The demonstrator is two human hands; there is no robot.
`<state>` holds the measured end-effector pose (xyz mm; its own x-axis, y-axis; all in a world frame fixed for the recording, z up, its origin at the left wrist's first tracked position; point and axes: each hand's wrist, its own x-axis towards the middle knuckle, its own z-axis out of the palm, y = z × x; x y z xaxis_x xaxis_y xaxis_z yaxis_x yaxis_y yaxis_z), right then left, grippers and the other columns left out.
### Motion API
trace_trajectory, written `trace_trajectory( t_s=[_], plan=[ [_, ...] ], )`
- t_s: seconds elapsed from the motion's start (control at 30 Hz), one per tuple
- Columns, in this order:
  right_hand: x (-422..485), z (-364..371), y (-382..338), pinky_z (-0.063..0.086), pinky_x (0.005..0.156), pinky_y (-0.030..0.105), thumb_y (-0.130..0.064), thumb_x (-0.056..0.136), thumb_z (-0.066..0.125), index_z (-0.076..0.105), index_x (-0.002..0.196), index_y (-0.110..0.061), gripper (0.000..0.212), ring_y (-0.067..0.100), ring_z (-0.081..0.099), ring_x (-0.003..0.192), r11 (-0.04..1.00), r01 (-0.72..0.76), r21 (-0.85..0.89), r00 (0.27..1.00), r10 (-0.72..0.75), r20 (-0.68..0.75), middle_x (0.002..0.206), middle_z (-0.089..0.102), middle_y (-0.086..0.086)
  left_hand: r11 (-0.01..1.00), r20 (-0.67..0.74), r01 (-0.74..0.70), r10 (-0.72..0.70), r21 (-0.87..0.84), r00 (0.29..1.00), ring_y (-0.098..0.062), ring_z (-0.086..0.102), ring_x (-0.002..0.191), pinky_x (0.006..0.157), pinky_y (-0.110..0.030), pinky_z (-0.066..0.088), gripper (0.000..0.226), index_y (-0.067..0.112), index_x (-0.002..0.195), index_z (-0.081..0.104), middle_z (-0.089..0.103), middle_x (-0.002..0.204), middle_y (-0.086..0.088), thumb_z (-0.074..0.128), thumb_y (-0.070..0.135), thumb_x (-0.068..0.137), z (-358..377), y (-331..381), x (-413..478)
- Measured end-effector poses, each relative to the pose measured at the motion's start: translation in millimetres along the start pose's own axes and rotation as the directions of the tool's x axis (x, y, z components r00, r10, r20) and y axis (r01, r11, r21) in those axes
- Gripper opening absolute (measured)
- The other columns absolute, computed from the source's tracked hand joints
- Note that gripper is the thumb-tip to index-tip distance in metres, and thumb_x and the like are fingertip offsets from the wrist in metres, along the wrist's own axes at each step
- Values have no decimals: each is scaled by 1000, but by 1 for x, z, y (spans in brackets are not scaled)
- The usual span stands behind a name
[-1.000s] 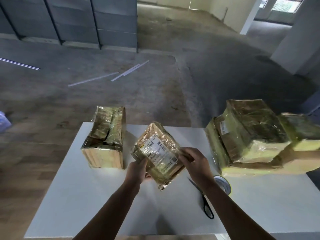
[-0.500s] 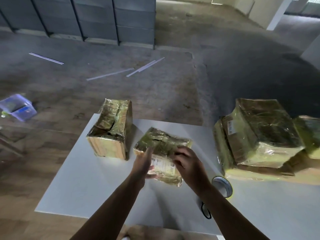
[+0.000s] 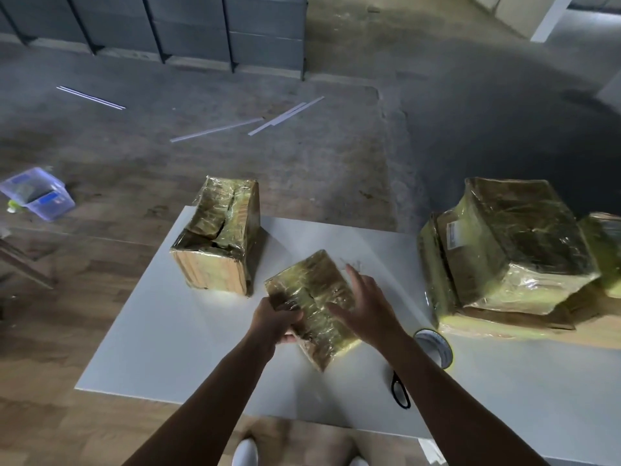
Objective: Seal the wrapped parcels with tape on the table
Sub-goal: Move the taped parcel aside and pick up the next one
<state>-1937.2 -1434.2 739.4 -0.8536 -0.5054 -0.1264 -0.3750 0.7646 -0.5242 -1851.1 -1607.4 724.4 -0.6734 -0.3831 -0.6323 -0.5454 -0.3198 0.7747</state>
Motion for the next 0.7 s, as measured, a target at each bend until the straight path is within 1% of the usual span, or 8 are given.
trace_trajectory(
  t_s=[0.07,0.13,0.2,0.27,0.4,0.5,0.6,0.7],
  plan=[
    [5,4,-7,40,98,39,-71,78,55,10,153,-27,98,27,46,125,998,-50,44,990,43,133,141,41,11,995,-3,-26,27,101,1000,-24,66,78,65,-33,55,33,6,113,60,69,100,-16,64,0,81,6,2,-1],
    [8,9,-11,38,100,38,-64,79,62,9,153,-25,98,27,44,128,994,-75,73,989,65,130,142,41,11,985,-43,-32,40,168,998,-20,64,78,65,-32,51,33,10,110,59,68,95,-10,69,13,79,12,0,-1],
    [10,14,-14,38,100,36,-62,79,65,11,152,-24,99,27,44,128,993,-90,71,992,82,99,140,42,11,982,-78,4,10,187,997,-17,64,83,63,-31,52,51,16,111,49,66,98,-6,77,33,72,16,-4,2],
    [12,19,-16,41,97,35,-61,79,65,13,152,-23,98,27,48,123,995,-89,52,993,85,78,135,46,12,982,-114,13,8,187,993,-15,63,85,63,-32,53,68,18,115,42,63,101,-4,81,45,66,18,-8,6],
    [20,21,-10,42,96,38,-50,78,71,16,151,-23,95,26,50,121,991,-116,60,991,112,67,133,49,10,983,-156,-11,40,182,987,-19,66,85,65,-32,55,73,10,116,46,65,97,-5,81,40,60,23,-9,18],
    [24,22,-8,43,96,38,-46,78,72,16,151,-24,94,26,50,120,988,-142,66,989,138,59,133,49,9,962,-168,-2,50,273,984,-21,67,85,74,-40,59,77,9,113,47,65,94,-4,76,44,51,22,-11,24],
    [22,27,-12,45,92,39,-44,81,71,13,150,-25,92,29,50,116,986,-164,34,986,163,32,129,45,12,916,-183,25,53,401,982,-22,63,91,81,-42,57,70,14,113,37,60,98,-3,74,43,61,21,-9,20],
    [23,31,-15,46,90,42,-46,86,66,10,150,-24,88,31,50,115,980,-194,-51,981,194,-6,130,42,15,868,-175,6,93,496,980,-23,59,97,84,-43,56,73,10,119,35,55,105,-5,73,44,66,20,-11,23]
  ],
)
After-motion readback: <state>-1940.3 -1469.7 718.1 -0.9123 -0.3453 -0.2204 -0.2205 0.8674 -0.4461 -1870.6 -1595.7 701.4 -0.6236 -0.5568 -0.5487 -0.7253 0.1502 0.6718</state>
